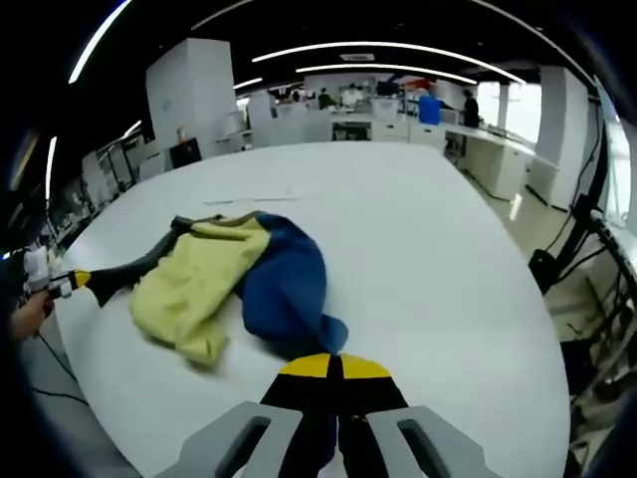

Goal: Fold the garment on the visible template until the final outline fits inside the template.

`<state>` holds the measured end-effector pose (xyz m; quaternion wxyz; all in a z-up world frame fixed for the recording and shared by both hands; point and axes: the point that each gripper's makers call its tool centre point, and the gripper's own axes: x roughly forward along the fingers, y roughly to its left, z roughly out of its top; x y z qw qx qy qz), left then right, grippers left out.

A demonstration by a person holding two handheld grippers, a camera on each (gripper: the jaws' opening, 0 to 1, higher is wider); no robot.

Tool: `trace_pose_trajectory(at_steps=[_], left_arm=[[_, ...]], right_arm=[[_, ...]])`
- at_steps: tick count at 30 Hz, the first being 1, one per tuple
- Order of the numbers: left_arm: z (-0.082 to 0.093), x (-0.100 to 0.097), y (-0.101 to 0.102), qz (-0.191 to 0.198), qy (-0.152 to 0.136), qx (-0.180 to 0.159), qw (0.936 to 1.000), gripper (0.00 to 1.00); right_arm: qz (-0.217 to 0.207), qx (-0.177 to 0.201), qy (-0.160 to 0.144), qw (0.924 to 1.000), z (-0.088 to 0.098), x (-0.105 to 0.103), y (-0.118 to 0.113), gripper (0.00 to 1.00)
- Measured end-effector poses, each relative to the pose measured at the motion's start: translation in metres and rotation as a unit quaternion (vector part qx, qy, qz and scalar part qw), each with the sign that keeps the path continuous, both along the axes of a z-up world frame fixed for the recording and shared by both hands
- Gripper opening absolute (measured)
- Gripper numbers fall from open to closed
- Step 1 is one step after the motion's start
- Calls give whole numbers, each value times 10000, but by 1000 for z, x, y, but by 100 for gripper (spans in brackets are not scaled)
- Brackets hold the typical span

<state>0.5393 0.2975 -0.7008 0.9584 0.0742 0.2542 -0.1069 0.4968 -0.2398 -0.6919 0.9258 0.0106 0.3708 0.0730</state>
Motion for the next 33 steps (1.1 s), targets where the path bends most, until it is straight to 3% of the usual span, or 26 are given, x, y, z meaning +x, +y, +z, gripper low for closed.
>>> trace_pose_trajectory(at_steps=[5, 9, 15, 17, 21, 24, 28, 33], left_arm=[[2, 8, 20, 202, -47, 166, 9996, 0], [2, 16, 33, 431, -45, 49, 9990, 0], [-12, 23, 50, 658, 113, 307, 9973, 0], [-16, 25, 59, 774, 143, 550, 9954, 0], [-23, 31, 65, 828, 226, 529, 9949, 0], [-27, 36, 69, 890, 282, 521, 9943, 0], [-33, 45, 78, 877, 375, 732, 9927, 0], [-40, 51, 92, 876, 504, 1028, 9896, 0]], right_arm=[[104, -246, 303, 9992, -5, 7, -20, 0], [47, -376, 402, 9985, -11, 15, -37, 0], [-168, -478, 724, 9961, -32, 29, -65, 0], [-205, -533, 762, 9955, -39, 36, -74, 0], [-387, -732, 906, 9924, -53, 46, -94, 0], [-400, -913, 896, 9910, -59, 54, -104, 0], [-412, -1093, 925, 9888, -67, 66, -114, 0], [-499, -1575, 900, 9821, -71, 81, -137, 0]])
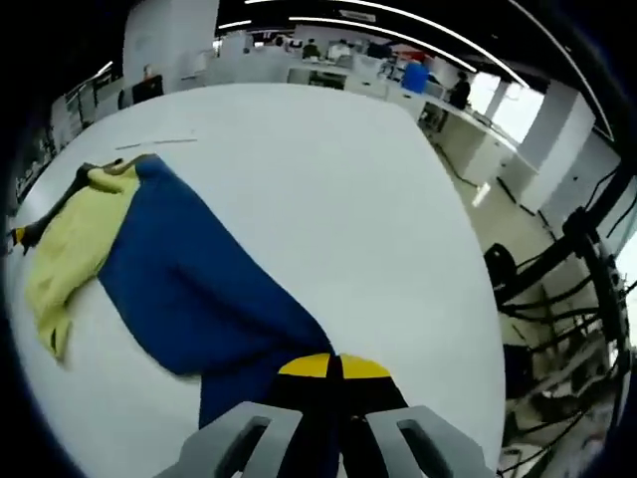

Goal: Fold the garment on the visible template until the final outline fits inside the template.

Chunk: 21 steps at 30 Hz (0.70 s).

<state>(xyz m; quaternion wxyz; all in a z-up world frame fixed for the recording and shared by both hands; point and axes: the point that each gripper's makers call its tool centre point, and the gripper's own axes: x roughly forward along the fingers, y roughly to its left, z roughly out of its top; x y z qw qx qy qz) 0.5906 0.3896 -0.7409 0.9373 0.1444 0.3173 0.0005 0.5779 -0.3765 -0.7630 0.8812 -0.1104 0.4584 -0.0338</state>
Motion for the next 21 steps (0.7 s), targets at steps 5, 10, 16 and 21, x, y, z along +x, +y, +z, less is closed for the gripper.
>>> trace_pose_trajectory(at_steps=[5, 10, 16, 21], left_arm=[[-7, 5, 7, 75, 86, 30, 9999, 0], [-12, 8, 11, 51, 158, 184, 9997, 0], [-15, 9, 15, 148, 203, 182, 9995, 0], [-13, 11, 15, 145, 173, 239, 9995, 0]], right_arm=[[297, -237, 93, 9992, -6, 19, -10, 0], [545, -449, 54, 9975, -5, 36, -15, 0], [544, -561, 71, 9969, -5, 47, -23, 0], [439, -384, -37, 9983, -3, 46, -24, 1]])
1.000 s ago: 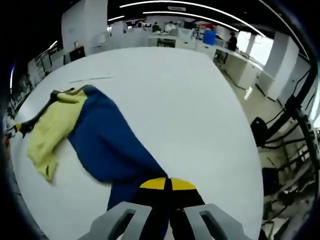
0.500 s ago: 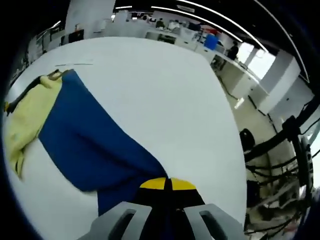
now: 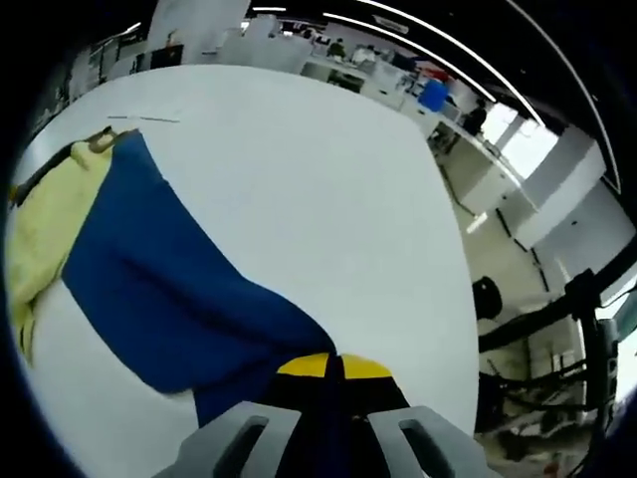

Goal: Fold the garment on the visible template until the final outline fits inside the template.

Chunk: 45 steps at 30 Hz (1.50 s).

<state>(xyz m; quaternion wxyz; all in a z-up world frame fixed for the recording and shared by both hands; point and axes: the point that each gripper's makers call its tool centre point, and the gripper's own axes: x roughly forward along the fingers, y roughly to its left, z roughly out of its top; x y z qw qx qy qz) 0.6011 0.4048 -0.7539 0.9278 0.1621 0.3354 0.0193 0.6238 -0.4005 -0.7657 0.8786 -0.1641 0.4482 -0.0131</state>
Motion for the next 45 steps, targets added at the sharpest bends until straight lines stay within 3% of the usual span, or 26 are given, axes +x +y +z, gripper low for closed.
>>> trace_pose_trajectory(at_steps=[4, 8, 11, 13, 16, 18, 21, 30, 35, 39, 45], left_arm=[[3, 0, -4, -88, -32, 4, 10000, 9], [7, -3, -9, -107, -61, -78, 9999, 18], [15, -2, -19, -246, -207, -235, 9992, 30], [19, -3, -31, -443, -278, -449, 9976, 35], [24, -6, -47, -901, -276, -312, 9951, 44], [27, -10, -59, -978, -313, -585, 9930, 49], [33, -15, -69, -1152, -353, -702, 9902, 55], [48, -36, -105, -1718, -385, -1054, 9787, 68], [54, -47, -126, -1963, -379, -1262, 9717, 71], [55, -55, -141, -2105, -365, -1338, 9677, 72], [50, -71, -166, -2274, -326, -1557, 9607, 73]], right_arm=[[-194, 350, -205, 9990, 8, 0, 3, 25], [-207, 774, -374, 9961, 20, -3, 16, 36], [-120, 1127, -509, 9922, 28, -4, 35, 50], [82, 1433, -521, 9883, 32, -7, 55, 58], [392, 1681, -591, 9832, 40, -11, 81, 65], [643, 1807, -583, 9797, 45, -16, 99, 70], [1039, 2005, -472, 9730, 50, -28, 128, 76], [1825, 2344, -244, 9545, 56, -60, 187, 84], [2285, 2391, -46, 9437, 53, -81, 215, 84], [2749, 2414, 208, 9305, 49, -100, 237, 81], [3067, 2503, 307, 9178, 42, -117, 257, 79]])
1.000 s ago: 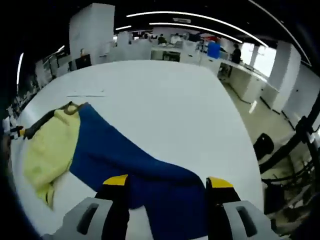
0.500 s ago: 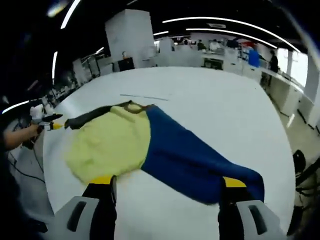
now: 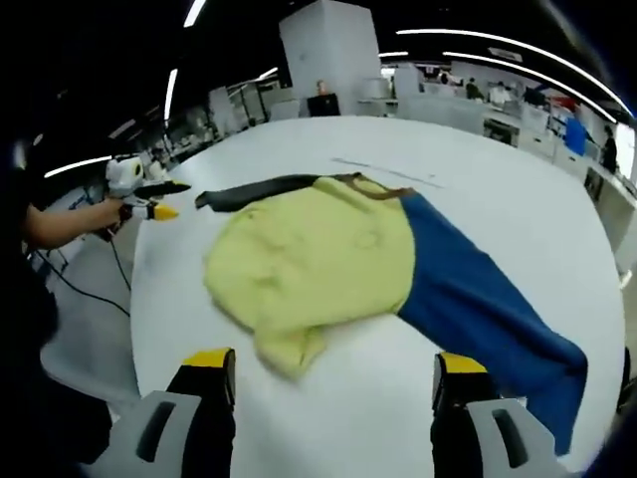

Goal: Fold the garment on the visible template until the final outline fits inside the template.

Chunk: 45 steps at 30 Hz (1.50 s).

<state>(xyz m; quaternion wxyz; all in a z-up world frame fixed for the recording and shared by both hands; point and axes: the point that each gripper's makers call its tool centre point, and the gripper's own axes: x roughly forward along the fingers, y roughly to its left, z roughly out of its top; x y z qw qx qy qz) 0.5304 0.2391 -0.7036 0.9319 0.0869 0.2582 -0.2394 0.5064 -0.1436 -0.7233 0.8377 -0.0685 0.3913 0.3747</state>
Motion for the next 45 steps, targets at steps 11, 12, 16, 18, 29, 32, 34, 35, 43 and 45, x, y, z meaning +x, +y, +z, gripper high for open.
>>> trace_pose_trajectory(at_steps=[11, 12, 16, 18, 29, 32, 34, 35, 43, 45], left_arm=[[-6, -26, -51, -635, 87, -140, 9978, 67], [-8, -26, -54, -684, 105, -136, 9975, 66], [-12, -29, -73, -866, 153, -214, 9959, 61], [-15, -31, -83, -960, 167, -212, 9950, 59], [-27, -39, -124, -1221, 91, -57, 9925, 39], [-33, -40, -134, -1293, 103, 4, 9916, 33], [-39, -40, -140, -1350, 153, 98, 9907, 30], [-40, -40, -144, -1391, 130, 119, 9901, 29], [-53, -36, -160, -1290, 174, 247, 9912, 21], [-56, -35, -162, -1207, 230, 262, 9921, 19]], right_arm=[[358, 63, 56, 9993, -15, -17, 22, 62], [425, 48, 39, 9991, -16, -19, 24, 61], [535, 0, 52, 9986, -22, -24, 30, 56], [555, -61, -1, 9984, -24, -24, 30, 53], [459, -336, -293, 9980, -35, -17, 21, 28], [424, -277, -381, 9980, -35, -16, 23, 24], [413, -307, -441, 9977, -34, -15, 24, 20], [410, -325, -498, 9974, -34, -14, 24, 18], [176, -254, -641, 9975, -30, -9, 23, 10], [110, -180, -639, 9977, -29, -9, 25, 9]])
